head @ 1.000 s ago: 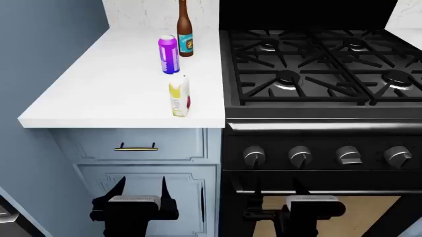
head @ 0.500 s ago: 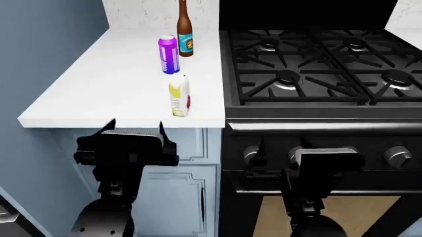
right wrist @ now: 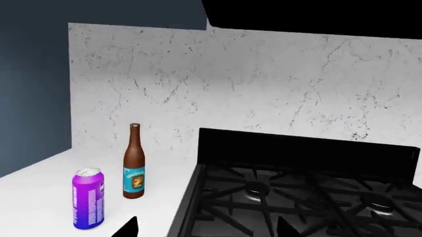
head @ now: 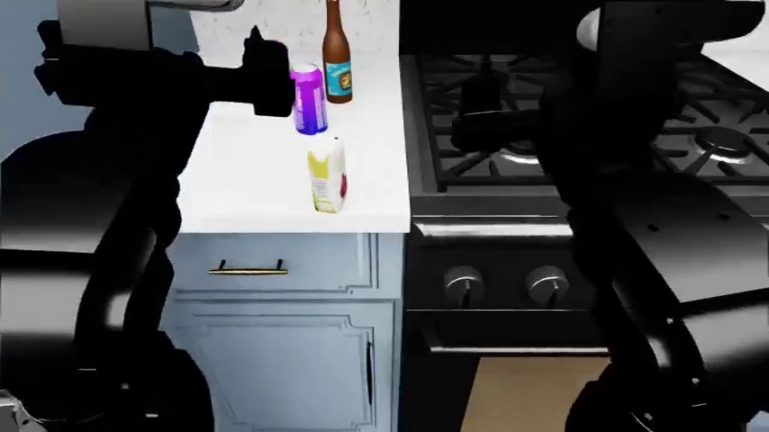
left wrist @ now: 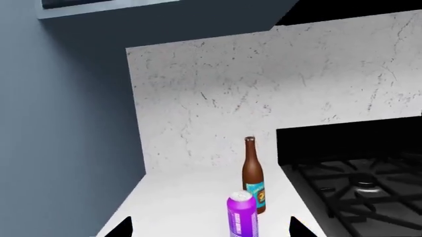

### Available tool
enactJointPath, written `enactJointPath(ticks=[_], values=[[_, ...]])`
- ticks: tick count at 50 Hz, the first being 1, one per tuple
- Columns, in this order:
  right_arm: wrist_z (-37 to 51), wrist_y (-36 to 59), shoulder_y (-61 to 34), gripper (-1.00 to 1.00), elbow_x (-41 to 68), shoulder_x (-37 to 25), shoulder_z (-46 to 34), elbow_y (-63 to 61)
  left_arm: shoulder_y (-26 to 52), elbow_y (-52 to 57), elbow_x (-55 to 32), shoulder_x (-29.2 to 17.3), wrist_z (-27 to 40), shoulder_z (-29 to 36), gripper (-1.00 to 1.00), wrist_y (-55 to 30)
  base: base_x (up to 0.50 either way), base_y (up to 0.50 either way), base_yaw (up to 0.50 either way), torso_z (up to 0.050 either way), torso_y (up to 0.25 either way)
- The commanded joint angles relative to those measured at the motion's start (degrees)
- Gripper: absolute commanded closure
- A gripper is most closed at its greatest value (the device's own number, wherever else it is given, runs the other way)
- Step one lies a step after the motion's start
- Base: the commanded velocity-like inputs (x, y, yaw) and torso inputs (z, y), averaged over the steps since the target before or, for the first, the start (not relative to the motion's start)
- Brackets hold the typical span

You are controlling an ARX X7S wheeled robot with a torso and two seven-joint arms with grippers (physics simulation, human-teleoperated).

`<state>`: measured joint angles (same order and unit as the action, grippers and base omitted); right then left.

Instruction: Move the drinks to the dining counter.

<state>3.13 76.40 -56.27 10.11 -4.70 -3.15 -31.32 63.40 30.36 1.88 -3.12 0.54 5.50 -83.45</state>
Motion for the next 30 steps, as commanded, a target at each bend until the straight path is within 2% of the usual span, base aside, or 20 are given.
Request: enactJointPath(ticks=[1,6,8,9,19,30], values=[[-1.49,11.84,-14.32,-1.00,2.83,-0.50,2.14,-0.23,10.58,-2.99,-1.24,-1.24,-1.52,-3.00,-1.00,-6.48,0.00,0.00,0.00,0.000,0.000],[1.61,13.54,-16.11,-1.00,6.76,-1.49,3.42,0.29,13.66,-4.13,0.00,-0.18,-4.00,-3.93,-1.00,-6.54,0.00,0.00,0.00,0.000,0.000],[5.10,13.55,-16.79,-1.00,11.81,-4.11,1.63,0.61,14.67,-4.91,15.15,3.03,-16.68,-3.26,-1.00,-6.54,0.00,0.25,0.00,0.000,0.000],[6.34,13.52,-16.89,-1.00,13.68,-3.66,3.09,0.65,14.85,-5.06,18.98,3.11,-19.00,-3.13,-1.00,-6.54,0.01,0.50,0.00,0.000,0.000],[13.43,12.82,-17.95,-1.00,23.50,-6.07,3.59,1.23,14.82,-4.86,16.67,3.11,-17.61,-3.56,-1.00,-6.54,0.03,0.50,0.00,0.000,0.000],[15.22,12.78,-18.11,-1.00,25.97,-7.21,2.49,1.40,13.64,-3.97,13.49,3.11,-15.37,-2.85,-1.00,-6.54,0.49,0.08,0.00,0.000,0.000]])
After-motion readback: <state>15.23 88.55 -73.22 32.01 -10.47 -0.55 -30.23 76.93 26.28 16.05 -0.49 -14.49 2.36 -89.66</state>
